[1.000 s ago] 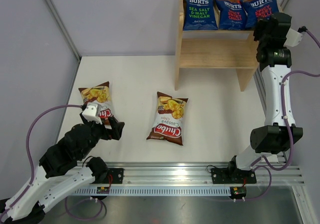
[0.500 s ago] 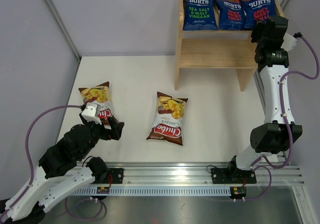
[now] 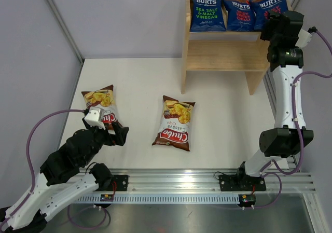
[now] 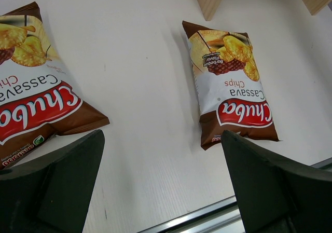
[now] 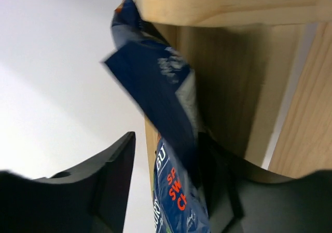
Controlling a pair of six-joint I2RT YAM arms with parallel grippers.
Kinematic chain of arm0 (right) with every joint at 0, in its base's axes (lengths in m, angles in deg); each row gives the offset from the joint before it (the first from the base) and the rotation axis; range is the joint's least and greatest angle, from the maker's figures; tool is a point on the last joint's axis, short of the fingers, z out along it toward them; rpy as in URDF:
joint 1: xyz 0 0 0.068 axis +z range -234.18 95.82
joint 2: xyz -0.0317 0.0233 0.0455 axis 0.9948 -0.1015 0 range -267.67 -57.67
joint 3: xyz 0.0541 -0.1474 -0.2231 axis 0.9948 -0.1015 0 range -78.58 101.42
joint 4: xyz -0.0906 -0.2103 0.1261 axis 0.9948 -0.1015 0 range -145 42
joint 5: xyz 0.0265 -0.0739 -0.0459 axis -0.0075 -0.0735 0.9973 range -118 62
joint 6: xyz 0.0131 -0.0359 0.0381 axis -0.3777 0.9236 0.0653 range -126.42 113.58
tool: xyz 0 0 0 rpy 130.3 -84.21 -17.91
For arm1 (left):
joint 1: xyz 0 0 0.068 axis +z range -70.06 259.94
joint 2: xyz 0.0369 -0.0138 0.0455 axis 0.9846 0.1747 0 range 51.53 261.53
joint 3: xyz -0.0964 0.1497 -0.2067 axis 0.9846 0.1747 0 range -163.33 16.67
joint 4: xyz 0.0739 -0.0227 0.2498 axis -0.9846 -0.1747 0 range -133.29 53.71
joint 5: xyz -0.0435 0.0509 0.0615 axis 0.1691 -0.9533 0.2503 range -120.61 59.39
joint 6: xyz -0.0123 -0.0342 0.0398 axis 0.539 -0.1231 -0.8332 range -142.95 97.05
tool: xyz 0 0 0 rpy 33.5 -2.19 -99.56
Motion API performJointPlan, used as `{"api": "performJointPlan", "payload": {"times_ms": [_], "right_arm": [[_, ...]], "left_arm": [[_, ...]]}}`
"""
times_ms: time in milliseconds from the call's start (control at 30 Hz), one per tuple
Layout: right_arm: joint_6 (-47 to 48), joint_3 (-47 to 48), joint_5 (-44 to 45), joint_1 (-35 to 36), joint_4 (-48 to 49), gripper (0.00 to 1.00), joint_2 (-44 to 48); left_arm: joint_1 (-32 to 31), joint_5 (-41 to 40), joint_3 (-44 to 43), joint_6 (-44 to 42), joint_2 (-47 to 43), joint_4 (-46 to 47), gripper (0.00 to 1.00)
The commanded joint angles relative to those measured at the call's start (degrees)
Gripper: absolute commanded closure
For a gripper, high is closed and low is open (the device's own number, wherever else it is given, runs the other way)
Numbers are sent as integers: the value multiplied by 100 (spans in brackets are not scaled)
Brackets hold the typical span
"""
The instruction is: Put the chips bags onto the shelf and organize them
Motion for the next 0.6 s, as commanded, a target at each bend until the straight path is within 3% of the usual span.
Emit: {"api": "performJointPlan", "payload": {"times_ms": [0, 67, 200, 267, 300, 433, 567], "right_arm": [[510, 515, -184, -109, -160, 40, -60], [651, 586, -385, -206, -362, 34, -86], [880, 569, -685, -513, -599, 35, -87], [1003, 499, -834, -671, -626, 41, -51], [1038, 385, -904, -707, -574, 54, -8], [1091, 191, -1168, -813, -319, 73, 72], [968, 138, -1317, -813, -152, 78, 72]], "left_arm": [[-16, 10, 43, -44, -94, 273, 1], [-16, 10, 34, -35, -102, 273, 1], [-16, 1, 43, -44, -111, 264, 1], [-16, 1, 43, -36, -111, 264, 1], [-16, 10, 43, -35, -111, 264, 1], [-16, 10, 43, -53, -103, 273, 1], [-16, 27, 43, -53, -111, 282, 1]]}}
